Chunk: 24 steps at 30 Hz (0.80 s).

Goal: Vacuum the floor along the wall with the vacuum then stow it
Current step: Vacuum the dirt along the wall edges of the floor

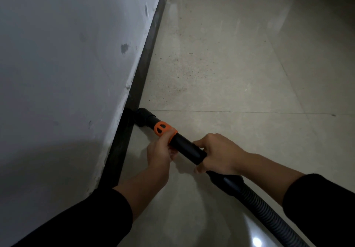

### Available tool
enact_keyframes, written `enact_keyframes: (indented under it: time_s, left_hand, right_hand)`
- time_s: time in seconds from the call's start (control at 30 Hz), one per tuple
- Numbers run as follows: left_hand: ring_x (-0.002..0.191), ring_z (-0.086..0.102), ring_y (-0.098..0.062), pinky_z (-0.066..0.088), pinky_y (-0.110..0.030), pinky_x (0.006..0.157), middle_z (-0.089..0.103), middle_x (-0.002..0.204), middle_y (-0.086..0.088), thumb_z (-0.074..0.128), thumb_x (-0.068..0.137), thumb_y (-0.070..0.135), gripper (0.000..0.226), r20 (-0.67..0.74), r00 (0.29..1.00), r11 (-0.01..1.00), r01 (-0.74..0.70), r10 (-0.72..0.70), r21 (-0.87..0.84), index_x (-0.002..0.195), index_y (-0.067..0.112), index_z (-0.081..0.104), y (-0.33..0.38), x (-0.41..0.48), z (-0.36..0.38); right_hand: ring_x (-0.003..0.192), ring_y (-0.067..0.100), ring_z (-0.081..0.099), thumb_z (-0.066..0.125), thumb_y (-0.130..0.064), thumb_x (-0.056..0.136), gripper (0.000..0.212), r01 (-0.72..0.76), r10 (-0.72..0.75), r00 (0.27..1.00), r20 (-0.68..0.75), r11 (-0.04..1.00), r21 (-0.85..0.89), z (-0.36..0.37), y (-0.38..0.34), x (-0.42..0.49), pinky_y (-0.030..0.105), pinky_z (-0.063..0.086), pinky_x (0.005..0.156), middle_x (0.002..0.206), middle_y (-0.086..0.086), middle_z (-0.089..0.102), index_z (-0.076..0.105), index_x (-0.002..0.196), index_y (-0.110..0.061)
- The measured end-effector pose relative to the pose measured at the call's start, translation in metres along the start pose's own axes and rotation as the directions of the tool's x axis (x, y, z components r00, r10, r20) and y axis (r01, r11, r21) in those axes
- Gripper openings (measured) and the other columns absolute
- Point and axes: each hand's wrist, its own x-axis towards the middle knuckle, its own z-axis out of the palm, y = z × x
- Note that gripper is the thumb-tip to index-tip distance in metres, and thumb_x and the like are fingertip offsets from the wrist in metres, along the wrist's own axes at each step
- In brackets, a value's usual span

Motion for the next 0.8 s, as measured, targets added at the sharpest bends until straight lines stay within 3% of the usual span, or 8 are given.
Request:
enact_keyframes:
  time_s: [0.17, 0.3, 0.47, 0.53, 0.8]
  left_hand:
    - [0.086, 0.069, -0.021, 0.054, -0.028, 0.077, 0.072, 0.093, -0.012, 0.075, 0.082, 0.026, 0.019, -0.014, 0.999, 0.999, -0.034, 0.034, 0.0, 0.087, 0.01, 0.065, 0.008, 0.011, 0.001]
    - [0.082, 0.068, -0.02, 0.052, -0.027, 0.071, 0.071, 0.092, -0.012, 0.075, 0.081, 0.026, 0.019, -0.042, 0.998, 0.999, -0.039, 0.039, 0.0, 0.086, 0.01, 0.065, 0.014, 0.024, 0.003]
    - [0.076, 0.066, -0.018, 0.048, -0.025, 0.065, 0.07, 0.088, -0.009, 0.075, 0.08, 0.028, 0.027, -0.053, 0.998, 0.999, -0.042, 0.042, 0.016, 0.096, 0.007, 0.068, 0.022, 0.039, 0.004]
    - [0.073, 0.064, -0.016, 0.046, -0.025, 0.063, 0.069, 0.085, -0.008, 0.075, 0.08, 0.029, 0.023, -0.051, 0.998, 0.999, -0.039, 0.04, 0.026, 0.09, 0.01, 0.067, 0.026, 0.043, 0.004]
    - [0.076, 0.064, -0.017, 0.047, -0.025, 0.065, 0.069, 0.088, -0.009, 0.074, 0.08, 0.029, 0.022, -0.042, 0.998, 0.999, -0.044, 0.045, 0.019, 0.09, 0.011, 0.066, 0.027, 0.046, 0.007]
  right_hand:
    - [0.07, 0.019, 0.064, 0.075, -0.026, 0.068, 0.037, -0.011, 0.008, 0.998, -0.064, 0.999, -0.041, 0.003, -0.003, 0.01, 0.034, 0.054, 0.063, 0.078, 0.004, 0.066, 0.068, 0.103, -0.019]
    - [0.072, 0.02, 0.063, 0.075, -0.026, 0.07, 0.035, -0.024, 0.02, 0.996, -0.085, 0.999, -0.039, 0.003, -0.01, 0.02, 0.031, 0.052, 0.061, 0.08, 0.004, 0.065, 0.067, 0.104, -0.018]
    - [0.073, 0.022, 0.06, 0.072, -0.026, 0.074, 0.03, -0.029, 0.021, 0.992, -0.123, 0.997, -0.068, 0.002, -0.016, 0.031, 0.026, 0.039, 0.052, 0.077, 0.001, 0.057, 0.065, 0.1, -0.015]
    - [0.073, 0.023, 0.058, 0.071, -0.025, 0.074, 0.026, -0.034, 0.024, 0.99, -0.138, 0.997, -0.071, 0.003, -0.018, 0.034, 0.026, 0.035, 0.05, 0.074, -0.001, 0.053, 0.063, 0.097, -0.015]
    - [0.068, 0.02, 0.055, 0.067, -0.024, 0.076, 0.018, -0.041, 0.029, 0.985, -0.171, 0.997, -0.065, 0.006, -0.017, 0.034, 0.025, 0.034, 0.049, 0.071, -0.002, 0.051, 0.059, 0.09, -0.015]
